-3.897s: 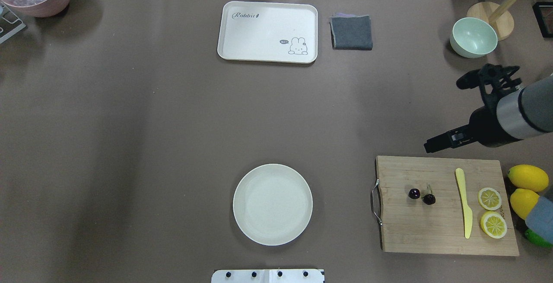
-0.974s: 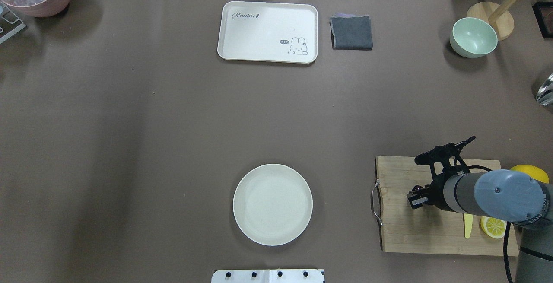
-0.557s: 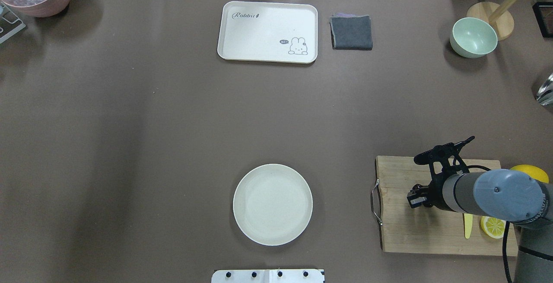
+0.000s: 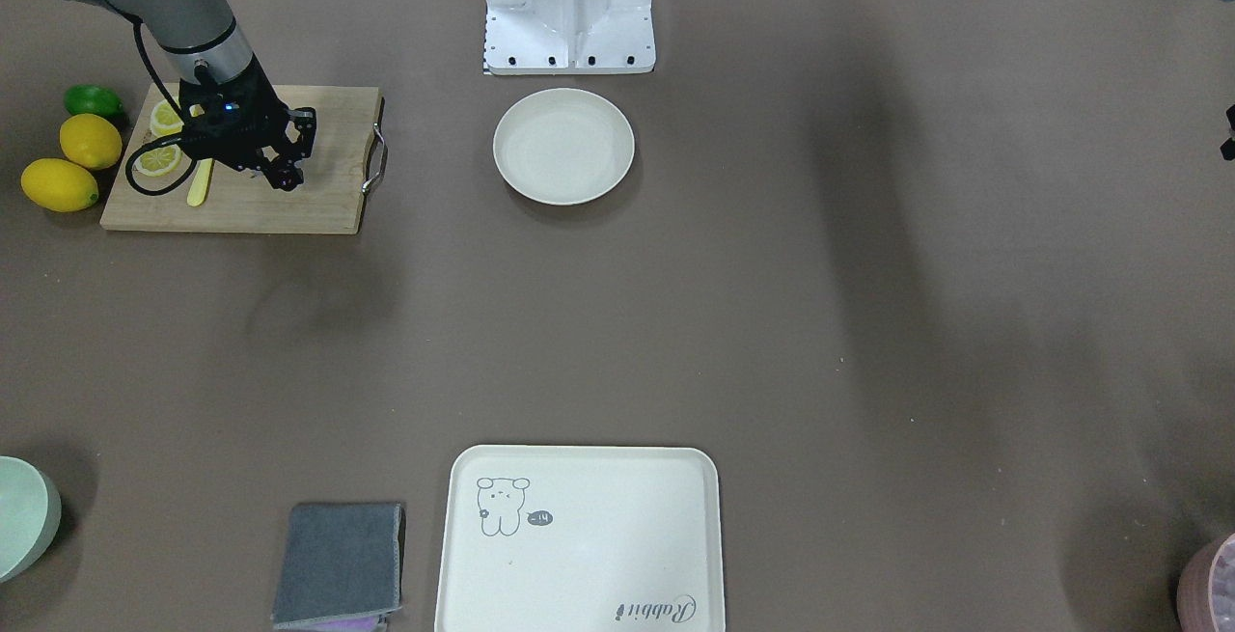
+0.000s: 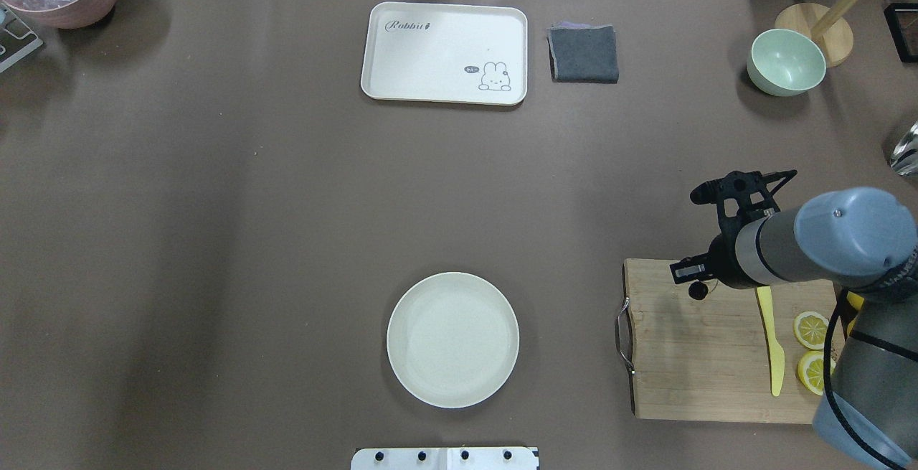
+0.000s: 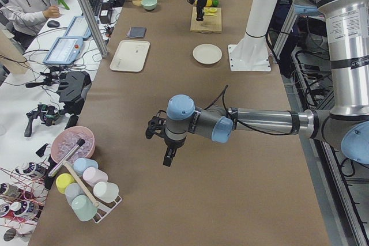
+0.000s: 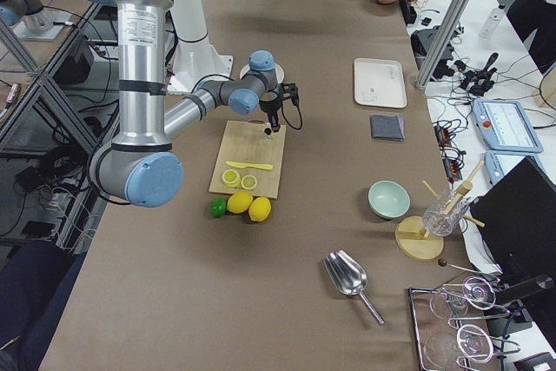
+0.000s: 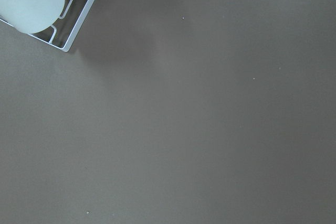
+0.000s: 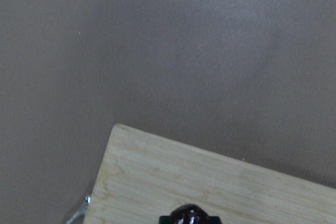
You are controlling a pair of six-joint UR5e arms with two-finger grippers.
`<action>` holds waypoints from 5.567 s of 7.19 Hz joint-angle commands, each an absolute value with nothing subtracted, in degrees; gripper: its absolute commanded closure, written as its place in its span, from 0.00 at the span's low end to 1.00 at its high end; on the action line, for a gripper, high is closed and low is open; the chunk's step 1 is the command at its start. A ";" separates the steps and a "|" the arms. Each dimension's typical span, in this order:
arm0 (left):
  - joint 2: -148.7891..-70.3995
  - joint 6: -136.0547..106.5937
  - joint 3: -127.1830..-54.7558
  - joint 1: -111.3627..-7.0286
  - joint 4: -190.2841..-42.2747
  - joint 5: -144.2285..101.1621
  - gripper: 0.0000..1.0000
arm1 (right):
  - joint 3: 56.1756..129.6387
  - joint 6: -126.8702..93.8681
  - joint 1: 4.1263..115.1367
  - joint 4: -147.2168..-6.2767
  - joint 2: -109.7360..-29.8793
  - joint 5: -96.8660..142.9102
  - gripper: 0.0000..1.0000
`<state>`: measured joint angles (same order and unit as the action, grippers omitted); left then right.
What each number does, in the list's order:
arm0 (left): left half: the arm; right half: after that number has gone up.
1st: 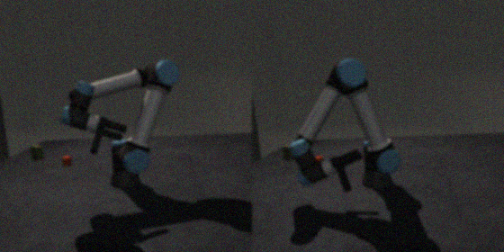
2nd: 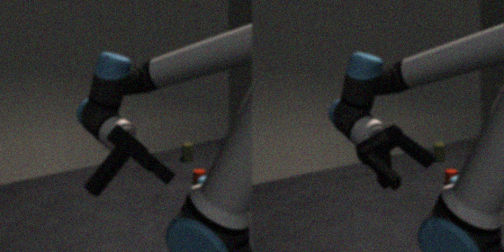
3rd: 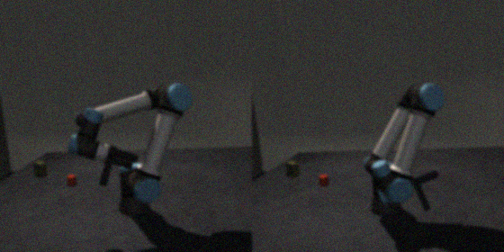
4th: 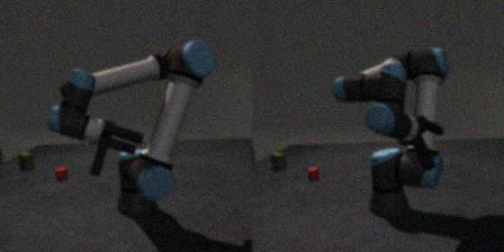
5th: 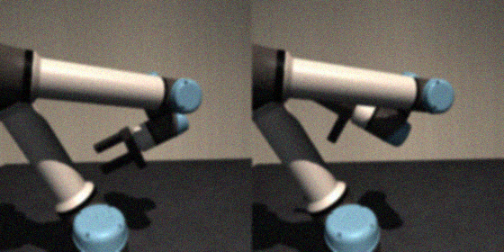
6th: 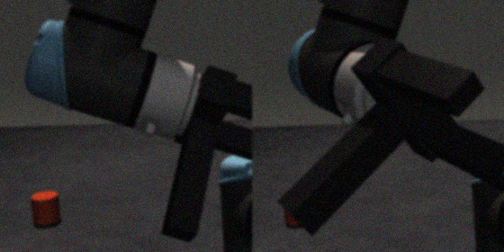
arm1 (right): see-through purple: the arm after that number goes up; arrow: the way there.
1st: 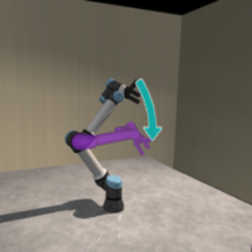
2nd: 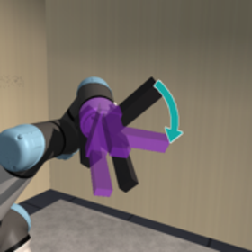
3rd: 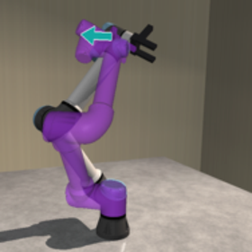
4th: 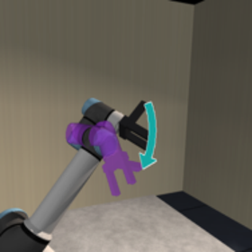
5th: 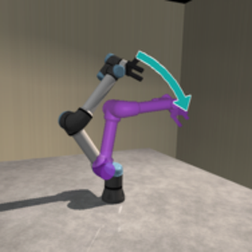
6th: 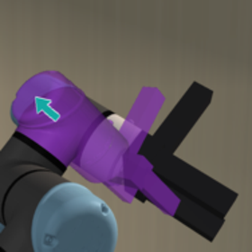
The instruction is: Place red cherry on plate
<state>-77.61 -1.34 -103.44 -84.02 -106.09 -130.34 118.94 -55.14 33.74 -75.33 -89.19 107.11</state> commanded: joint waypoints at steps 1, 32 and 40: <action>-77.69 -1.49 -103.36 -83.94 -106.08 -130.34 0.02 | 120.83 -55.37 38.56 -87.13 -76.44 113.09 1.00; -87.89 13.01 -86.57 -95.71 -92.90 -132.80 0.02 | 94.50 -6.33 84.63 -75.06 -100.63 130.26 0.00; -88.42 12.83 -83.58 -95.80 -93.51 -132.98 0.02 | 94.13 -3.44 90.87 -76.02 -99.40 135.44 0.00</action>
<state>-88.37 12.83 -83.74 -95.87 -93.43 -132.96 94.33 -4.49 89.46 -75.71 -99.58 134.50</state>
